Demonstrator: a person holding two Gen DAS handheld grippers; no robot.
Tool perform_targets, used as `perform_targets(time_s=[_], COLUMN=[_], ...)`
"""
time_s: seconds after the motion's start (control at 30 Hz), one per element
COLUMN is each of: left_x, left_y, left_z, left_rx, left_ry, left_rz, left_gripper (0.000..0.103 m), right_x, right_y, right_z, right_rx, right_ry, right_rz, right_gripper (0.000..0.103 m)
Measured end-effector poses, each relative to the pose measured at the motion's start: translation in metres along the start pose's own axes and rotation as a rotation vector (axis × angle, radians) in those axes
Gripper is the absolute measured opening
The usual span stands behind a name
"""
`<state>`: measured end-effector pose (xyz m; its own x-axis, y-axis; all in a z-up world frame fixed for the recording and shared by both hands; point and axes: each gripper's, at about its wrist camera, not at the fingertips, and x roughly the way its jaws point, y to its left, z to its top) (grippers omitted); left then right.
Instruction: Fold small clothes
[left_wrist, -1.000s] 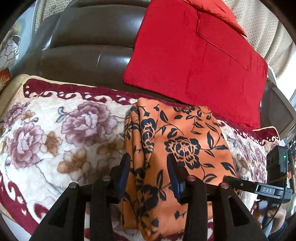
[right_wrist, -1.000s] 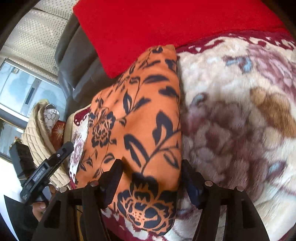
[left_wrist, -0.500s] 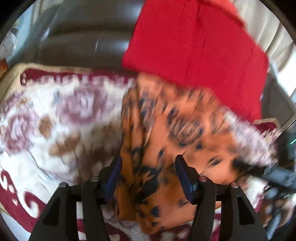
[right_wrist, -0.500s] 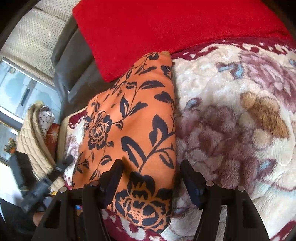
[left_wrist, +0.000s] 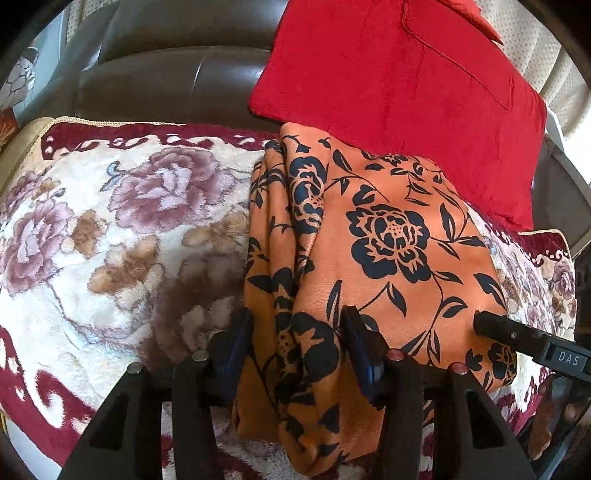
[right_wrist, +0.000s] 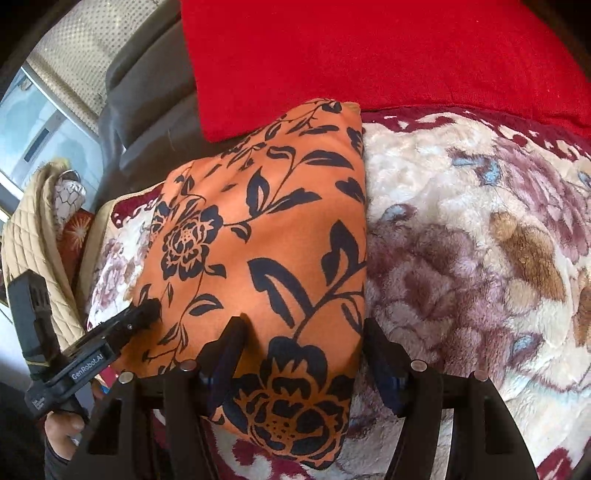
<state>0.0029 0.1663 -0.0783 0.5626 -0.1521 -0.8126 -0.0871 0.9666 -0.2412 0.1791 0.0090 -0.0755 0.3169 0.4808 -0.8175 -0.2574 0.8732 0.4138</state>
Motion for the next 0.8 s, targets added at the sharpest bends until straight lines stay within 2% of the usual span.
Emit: perform_targets(time_s=[0.37, 0.57, 0.8], left_x=[-0.004, -0.028, -0.026], left_y=[0.003, -0.009, -0.013], left_z=[0.002, 0.016, 0.022], left_rx=[0.005, 0.029, 0.039], left_ry=[0.002, -0.066, -0.075], left_rz=[-0.002, 0.008, 0.023], left_gripper=[0.052, 0.052, 0.052], right_x=[-0.001, -0.014, -0.018], right_y=[-0.001, -0.011, -0.018], right_z=[-0.004, 0.003, 0.020], right_rx=[-0.003, 0.019, 0.053], right_ry=[0.015, -0.016, -0.035], right_rz=[0.003, 0.027, 0.042], right_gripper=[0.068, 0.068, 0.068])
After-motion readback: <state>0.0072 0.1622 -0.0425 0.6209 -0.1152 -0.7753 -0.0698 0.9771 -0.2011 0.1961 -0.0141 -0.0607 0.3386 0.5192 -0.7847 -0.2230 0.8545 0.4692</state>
